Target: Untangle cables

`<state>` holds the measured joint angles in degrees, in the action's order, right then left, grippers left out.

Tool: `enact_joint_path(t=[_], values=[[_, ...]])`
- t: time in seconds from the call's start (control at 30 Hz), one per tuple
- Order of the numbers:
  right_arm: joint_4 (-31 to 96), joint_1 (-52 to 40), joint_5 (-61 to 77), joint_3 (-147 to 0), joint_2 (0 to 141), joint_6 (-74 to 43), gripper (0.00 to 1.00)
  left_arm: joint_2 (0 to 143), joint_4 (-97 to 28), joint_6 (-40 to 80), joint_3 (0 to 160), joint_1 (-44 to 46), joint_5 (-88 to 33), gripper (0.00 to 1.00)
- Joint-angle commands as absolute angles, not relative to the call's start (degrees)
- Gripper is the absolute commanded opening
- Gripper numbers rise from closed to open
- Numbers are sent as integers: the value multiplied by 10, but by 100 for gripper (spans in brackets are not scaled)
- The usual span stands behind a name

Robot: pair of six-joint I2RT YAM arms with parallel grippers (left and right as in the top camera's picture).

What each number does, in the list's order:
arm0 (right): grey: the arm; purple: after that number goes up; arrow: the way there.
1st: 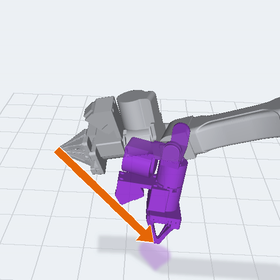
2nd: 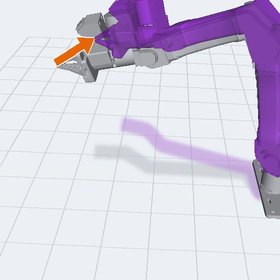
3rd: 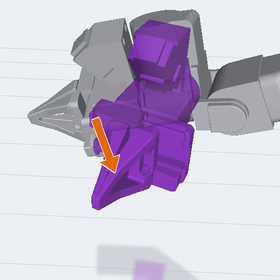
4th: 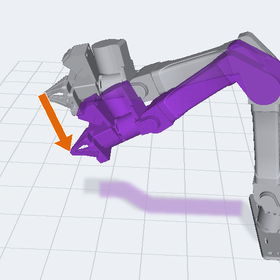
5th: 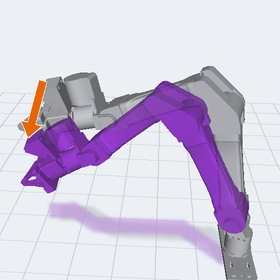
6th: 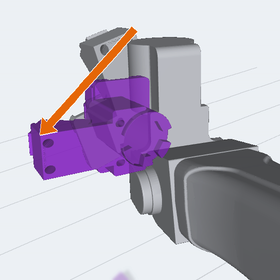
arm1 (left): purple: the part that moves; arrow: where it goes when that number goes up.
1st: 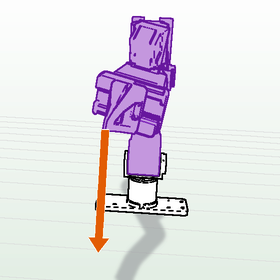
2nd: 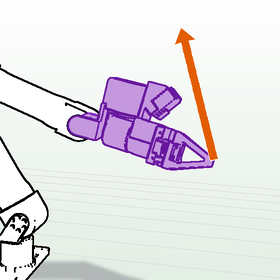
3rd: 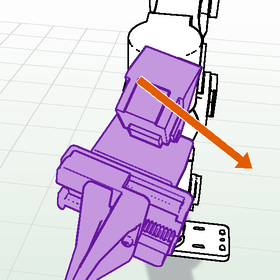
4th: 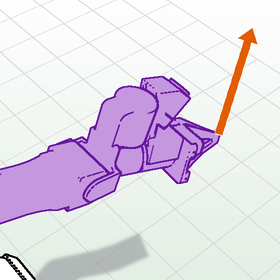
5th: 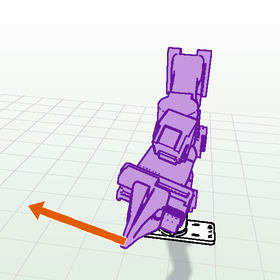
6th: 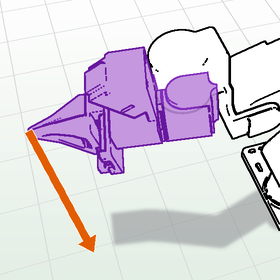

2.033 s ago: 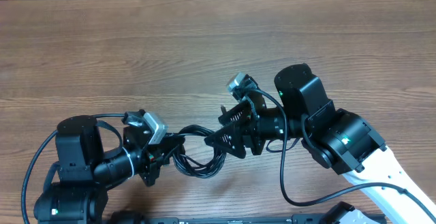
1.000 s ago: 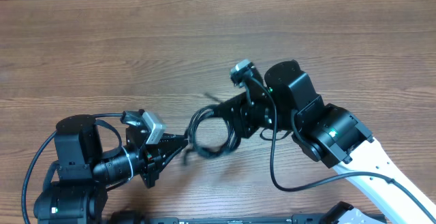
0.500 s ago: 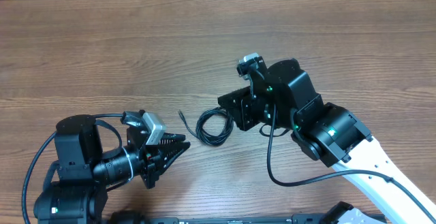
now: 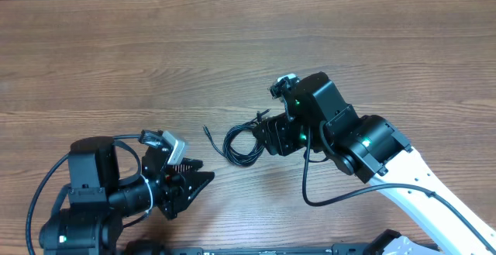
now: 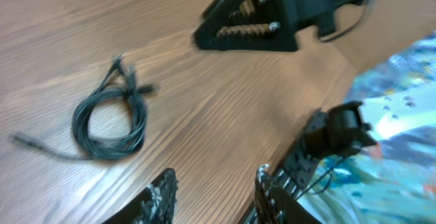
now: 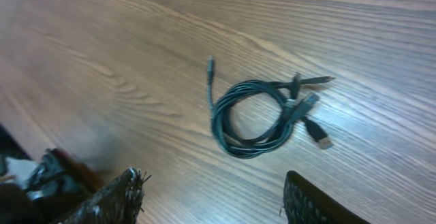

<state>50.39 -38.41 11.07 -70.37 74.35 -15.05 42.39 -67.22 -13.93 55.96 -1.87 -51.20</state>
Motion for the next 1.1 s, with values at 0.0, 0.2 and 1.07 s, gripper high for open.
enact_joint_path(t=[0.0, 0.2, 1.07], values=[[503, -382, 59, -720, 747, -146, 64, 419, -670, -77, 530, -17, -441, 38], [502, -382, 27, -720, 748, -150, 64, 420, -624, 87, 439, -17, -370, 38], [499, -382, 22, -720, 748, -150, 70, 697, -305, 332, 348, 150, -186, 38]])
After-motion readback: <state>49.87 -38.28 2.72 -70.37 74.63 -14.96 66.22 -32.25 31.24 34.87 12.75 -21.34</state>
